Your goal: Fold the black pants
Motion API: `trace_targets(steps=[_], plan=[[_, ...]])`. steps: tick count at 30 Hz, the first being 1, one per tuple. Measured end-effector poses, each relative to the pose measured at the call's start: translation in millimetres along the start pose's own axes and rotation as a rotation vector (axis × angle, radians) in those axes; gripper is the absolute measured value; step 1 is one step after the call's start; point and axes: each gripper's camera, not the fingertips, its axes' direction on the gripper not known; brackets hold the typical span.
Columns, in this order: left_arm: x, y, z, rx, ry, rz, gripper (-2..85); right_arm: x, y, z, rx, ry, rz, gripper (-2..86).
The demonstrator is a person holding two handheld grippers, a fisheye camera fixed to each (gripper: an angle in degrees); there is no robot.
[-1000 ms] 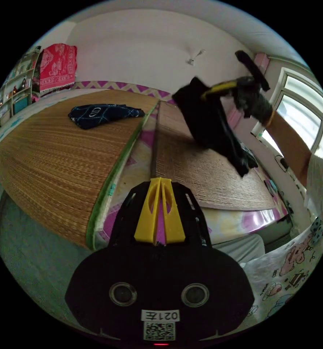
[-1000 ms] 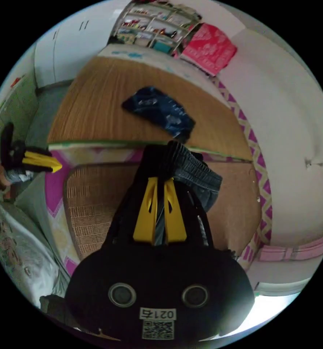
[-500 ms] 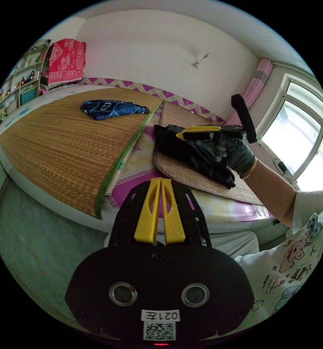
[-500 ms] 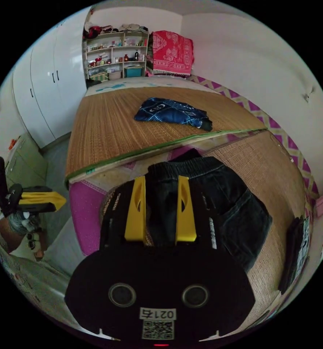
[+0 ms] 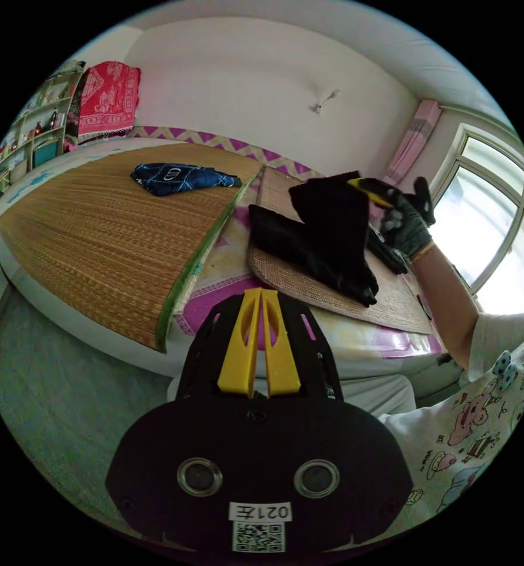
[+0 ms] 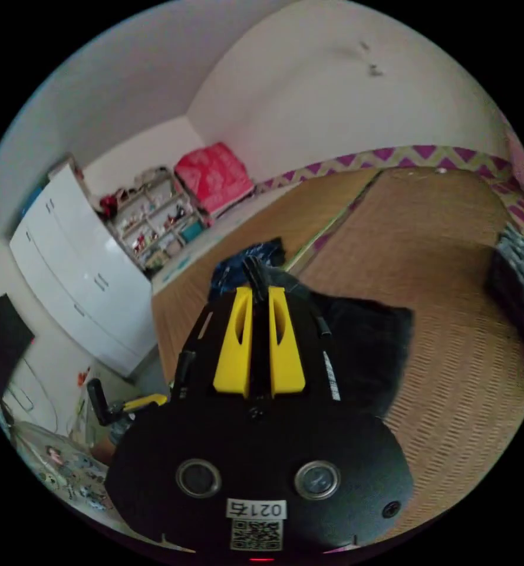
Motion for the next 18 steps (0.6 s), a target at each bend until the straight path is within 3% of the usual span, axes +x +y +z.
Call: trace_targets(steps=[6, 12, 14, 18], plan=[[41, 6, 51, -0.021, 0.052, 0.055, -0.9, 132, -42, -273, 0.22, 0.15, 0.237, 4.8], [113, 1, 123, -0.104, 0.106, 0.225, -0.8, 305, 9, -335, 0.078, 0.248, 0.638, 4.6], [139, -5, 143, -0.119, 0.13, 0.28, -0.8, 327, 15, -340, 0.041, 0.226, 0.713, 4.5], [188, -20, 180, -0.131, 0.146, 0.379, -0.8, 313, -41, -388, 0.113, 0.123, 0.659, 4.4]])
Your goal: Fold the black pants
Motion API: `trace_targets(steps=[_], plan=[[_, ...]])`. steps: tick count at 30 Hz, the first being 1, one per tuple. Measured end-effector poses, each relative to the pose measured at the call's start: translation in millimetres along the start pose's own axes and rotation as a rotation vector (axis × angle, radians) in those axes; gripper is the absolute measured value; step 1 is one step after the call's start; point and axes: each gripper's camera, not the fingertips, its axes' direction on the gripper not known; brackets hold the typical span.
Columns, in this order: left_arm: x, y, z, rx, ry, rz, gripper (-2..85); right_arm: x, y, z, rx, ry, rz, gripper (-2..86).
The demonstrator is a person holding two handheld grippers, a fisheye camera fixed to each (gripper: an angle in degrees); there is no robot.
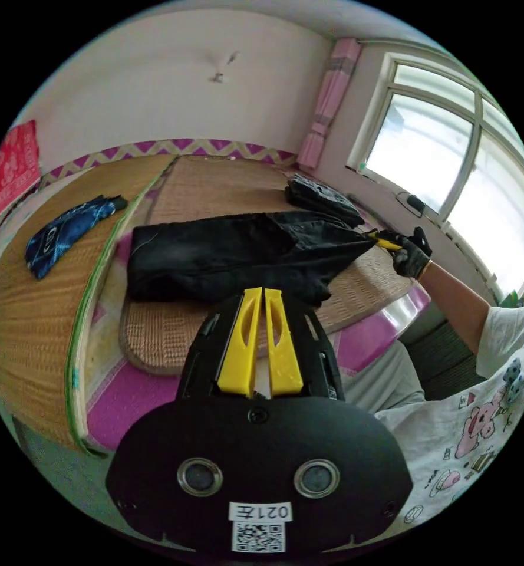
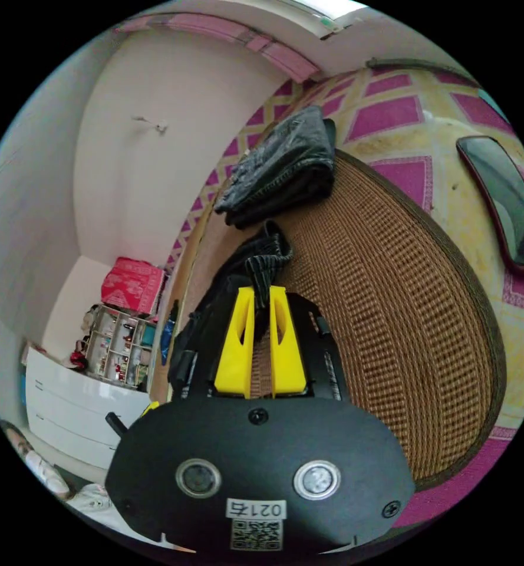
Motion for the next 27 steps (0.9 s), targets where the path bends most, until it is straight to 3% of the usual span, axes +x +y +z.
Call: trace_targets(steps=[4, 8, 11, 14, 17, 23, 27], plan=[[19, -28, 32, 0.01, 0.004, 0.02, -0.8, -50, -39, -55, 0.008, -0.049, -0.068, 4.4], [38, -48, 68, -0.006, 0.026, 0.046, -0.2, -61, -63, -107, 0.071, 0.133, -0.133, 4.7], [64, -68, 113, -0.066, 0.072, 0.12, 2.4, -32, -66, -109, 0.0, 0.186, -0.061, 5.3], [93, -89, 160, -0.118, 0.077, 0.221, 6.2, -18, -46, -137, 0.12, 0.118, 0.031, 6.8], [117, -109, 205, -0.173, 0.047, 0.334, 7.7, -64, -13, -160, 0.243, 0.194, -0.083, 7.6], [130, -136, 258, -0.232, -0.057, 0.42, 9.9, -171, 53, -104, 0.097, 0.225, -0.438, 6.2], [111, -154, 272, -0.238, -0.074, 0.327, 8.8, -223, 99, -54, 0.045, 0.289, -0.62, 5.6]])
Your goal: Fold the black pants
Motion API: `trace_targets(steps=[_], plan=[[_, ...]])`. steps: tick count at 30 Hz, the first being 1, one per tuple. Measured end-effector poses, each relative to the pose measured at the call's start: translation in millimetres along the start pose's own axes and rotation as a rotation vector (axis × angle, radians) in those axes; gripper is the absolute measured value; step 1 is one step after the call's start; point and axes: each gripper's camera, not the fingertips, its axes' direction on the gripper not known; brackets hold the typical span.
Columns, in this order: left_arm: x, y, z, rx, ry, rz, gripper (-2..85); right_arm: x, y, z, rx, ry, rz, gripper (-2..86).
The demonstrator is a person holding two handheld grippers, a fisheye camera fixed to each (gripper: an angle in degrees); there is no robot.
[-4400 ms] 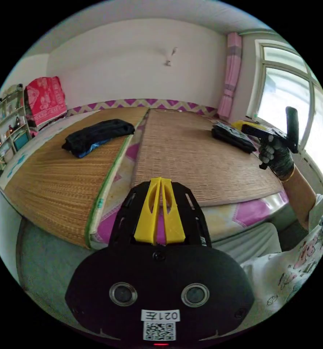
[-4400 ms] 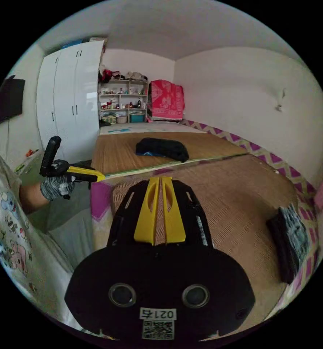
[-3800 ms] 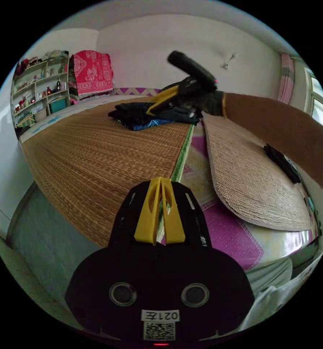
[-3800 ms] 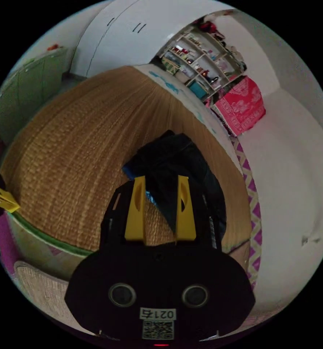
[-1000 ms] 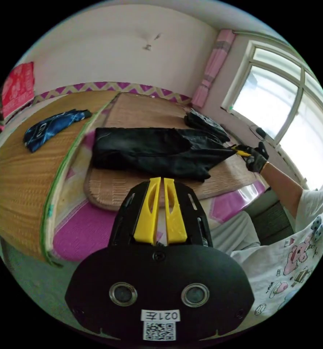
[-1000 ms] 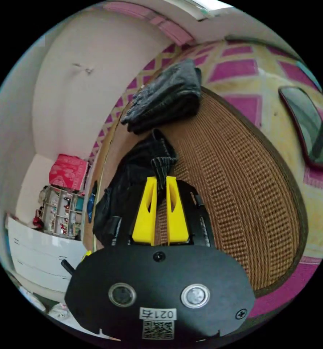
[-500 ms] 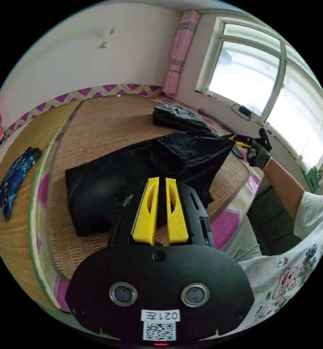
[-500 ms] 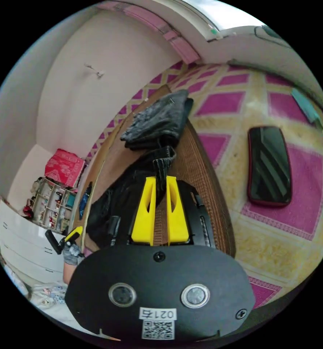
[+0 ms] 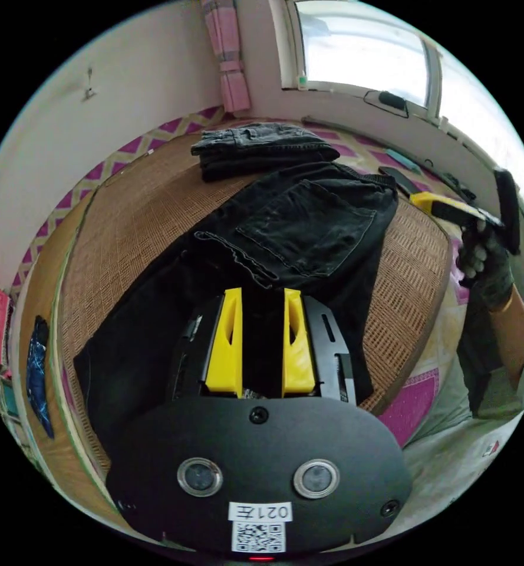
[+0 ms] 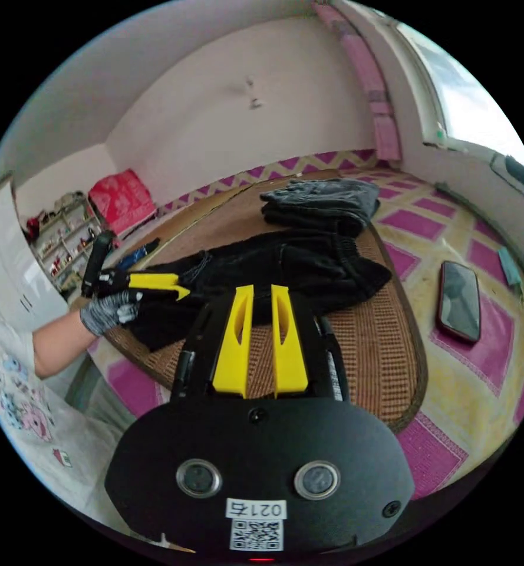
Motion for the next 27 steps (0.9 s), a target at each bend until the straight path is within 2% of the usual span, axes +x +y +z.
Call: trace_targets(steps=[6, 8, 10, 12, 14, 18, 21, 24, 25, 27], plan=[[-62, -17, -6, 0.031, 0.069, -0.132, 2.9, -66, 4, 38, -0.071, 0.06, -0.107, 2.5], [-90, -15, -21, 0.093, 0.139, -0.198, 1.5, -76, 7, 39, -0.07, 0.066, -0.112, 1.4], [-145, -2, -62, 0.229, 0.232, -0.346, 0.5, -84, 9, 39, -0.062, 0.065, -0.108, 0.6], [-195, 15, -104, 0.333, 0.251, -0.418, 0.1, -93, 11, 42, -0.065, 0.066, -0.1, 0.0], [-246, 36, -151, 0.422, 0.198, -0.441, -0.1, -100, 12, 45, -0.072, 0.071, -0.094, -0.2], [-378, 110, -253, 0.487, -0.103, -0.546, -0.3, -116, 15, 53, -0.071, 0.113, -0.077, -0.3], [-472, 184, -291, 0.465, -0.232, -0.737, -0.4, -129, 18, 59, -0.066, 0.142, -0.078, -0.3], [-542, 251, -296, 0.35, -0.374, -0.912, -0.5, -141, 20, 67, -0.067, 0.17, -0.08, -0.3], [-569, 273, -286, 0.315, -0.26, -0.965, -0.5, -143, 20, 68, -0.071, 0.174, -0.08, -0.3], [-591, 293, -278, 0.311, -0.21, -1.001, -0.5, -152, 20, 79, -0.098, 0.198, -0.083, -0.2]])
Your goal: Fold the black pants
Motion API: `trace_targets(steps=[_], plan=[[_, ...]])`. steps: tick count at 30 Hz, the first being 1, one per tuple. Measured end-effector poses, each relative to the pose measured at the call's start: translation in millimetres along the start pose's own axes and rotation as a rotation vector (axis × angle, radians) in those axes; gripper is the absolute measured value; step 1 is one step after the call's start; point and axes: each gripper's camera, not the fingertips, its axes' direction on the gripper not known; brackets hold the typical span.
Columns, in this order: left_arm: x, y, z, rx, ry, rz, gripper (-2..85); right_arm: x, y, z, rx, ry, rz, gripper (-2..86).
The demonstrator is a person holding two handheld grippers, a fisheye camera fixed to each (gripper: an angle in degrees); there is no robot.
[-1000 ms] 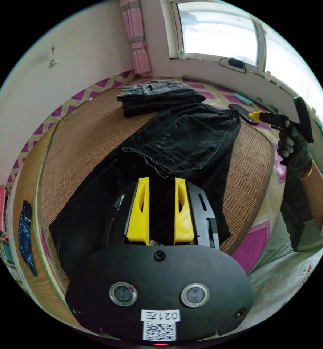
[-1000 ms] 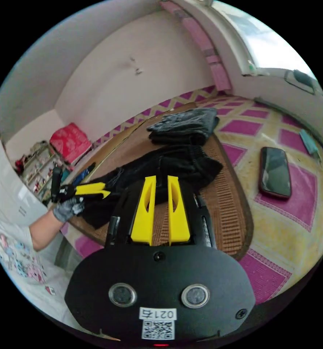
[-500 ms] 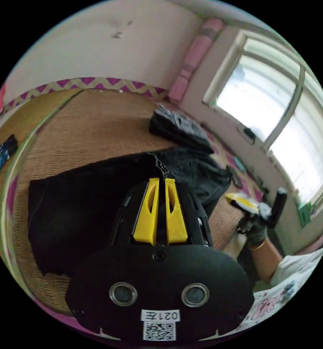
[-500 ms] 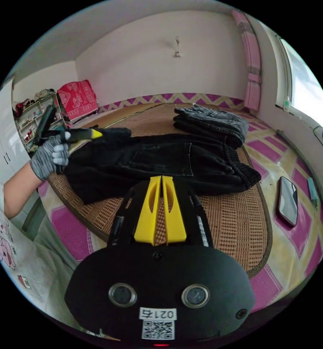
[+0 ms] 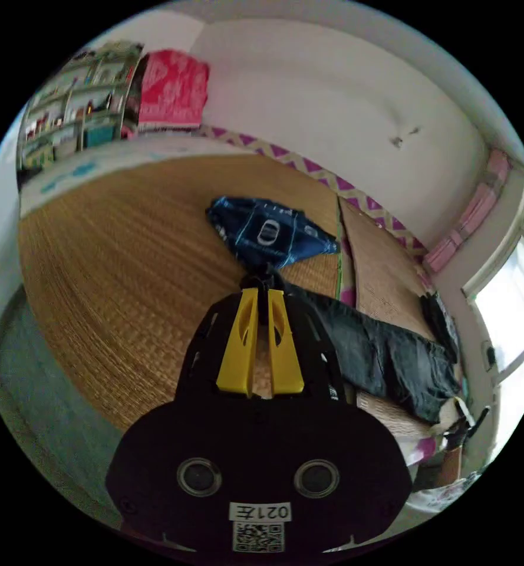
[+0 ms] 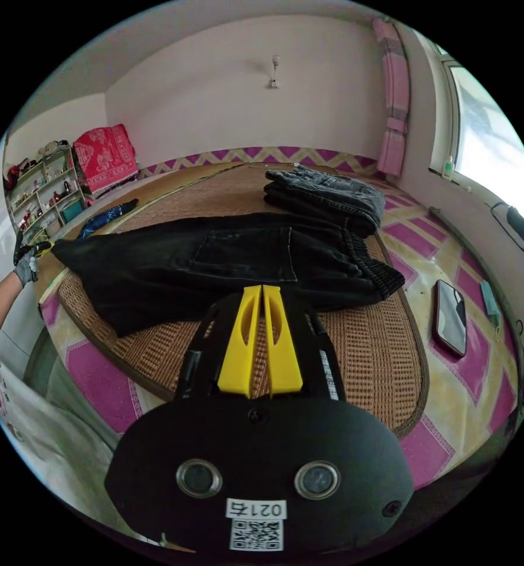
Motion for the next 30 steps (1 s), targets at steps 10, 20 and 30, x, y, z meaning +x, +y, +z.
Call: trace_targets(steps=[10, 20, 30], plan=[[-52, -35, -36, 0.112, 0.137, -0.042, -0.7, -27, -16, 32, -0.077, -0.025, -0.011, 8.2], [97, -61, -31, 0.005, 0.062, 0.566, 2.3, -12, -147, 89, -0.12, -0.222, -0.344, 8.7], [214, -93, 52, -0.247, 0.048, 0.939, 6.6, 2, -227, 204, -0.419, -0.181, -0.632, 8.6]])
